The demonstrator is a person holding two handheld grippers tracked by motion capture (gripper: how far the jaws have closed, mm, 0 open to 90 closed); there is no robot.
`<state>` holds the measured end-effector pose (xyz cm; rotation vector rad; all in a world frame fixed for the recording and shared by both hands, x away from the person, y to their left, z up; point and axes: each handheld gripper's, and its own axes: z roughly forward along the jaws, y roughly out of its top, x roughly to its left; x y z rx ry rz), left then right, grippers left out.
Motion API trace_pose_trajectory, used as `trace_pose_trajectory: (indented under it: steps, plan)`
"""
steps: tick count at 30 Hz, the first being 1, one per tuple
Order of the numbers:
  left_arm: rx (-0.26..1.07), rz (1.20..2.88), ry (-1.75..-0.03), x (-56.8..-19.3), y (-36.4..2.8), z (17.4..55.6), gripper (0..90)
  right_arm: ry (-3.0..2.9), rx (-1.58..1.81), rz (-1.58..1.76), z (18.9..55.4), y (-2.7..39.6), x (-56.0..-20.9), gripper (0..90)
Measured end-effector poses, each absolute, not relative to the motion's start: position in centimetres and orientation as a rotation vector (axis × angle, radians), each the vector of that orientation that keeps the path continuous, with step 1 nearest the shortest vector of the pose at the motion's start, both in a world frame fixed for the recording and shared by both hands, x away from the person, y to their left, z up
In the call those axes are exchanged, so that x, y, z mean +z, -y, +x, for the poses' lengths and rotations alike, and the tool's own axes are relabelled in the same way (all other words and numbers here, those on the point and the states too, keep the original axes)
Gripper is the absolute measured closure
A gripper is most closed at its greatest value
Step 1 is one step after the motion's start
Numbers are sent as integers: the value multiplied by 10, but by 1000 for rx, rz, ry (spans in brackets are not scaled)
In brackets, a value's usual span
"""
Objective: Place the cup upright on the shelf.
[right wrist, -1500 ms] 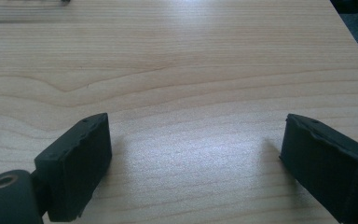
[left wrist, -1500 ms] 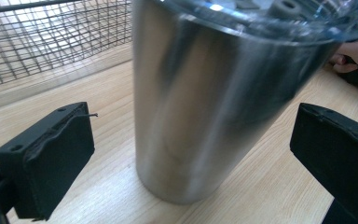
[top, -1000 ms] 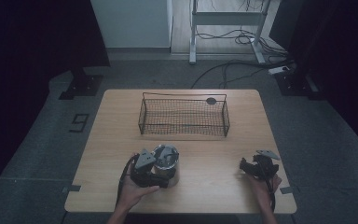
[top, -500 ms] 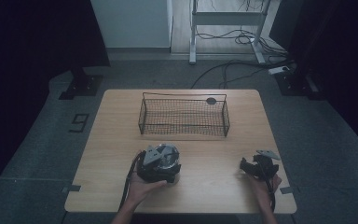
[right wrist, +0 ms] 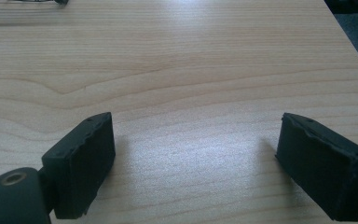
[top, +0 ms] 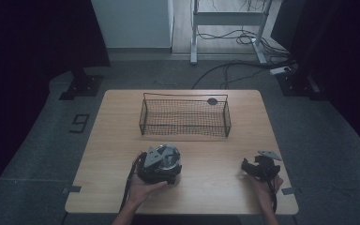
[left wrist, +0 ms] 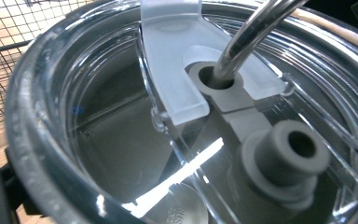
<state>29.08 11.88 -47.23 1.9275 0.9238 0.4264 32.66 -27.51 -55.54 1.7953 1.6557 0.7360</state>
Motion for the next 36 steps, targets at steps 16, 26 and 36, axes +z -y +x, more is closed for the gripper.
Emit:
trace_pose_trajectory:
  steps: [16,26,36]
  plan:
    - [413,1879,-973,-463,-135,294,28,-1651,736,1798,326,275,-555,118]
    - [417,1851,-974,-450,-142,297,28,-1648,736,1799,326,275,-555,122]
    - [449,1821,-988,-434,-147,303,28,-1647,736,1798,326,275,-555,123]
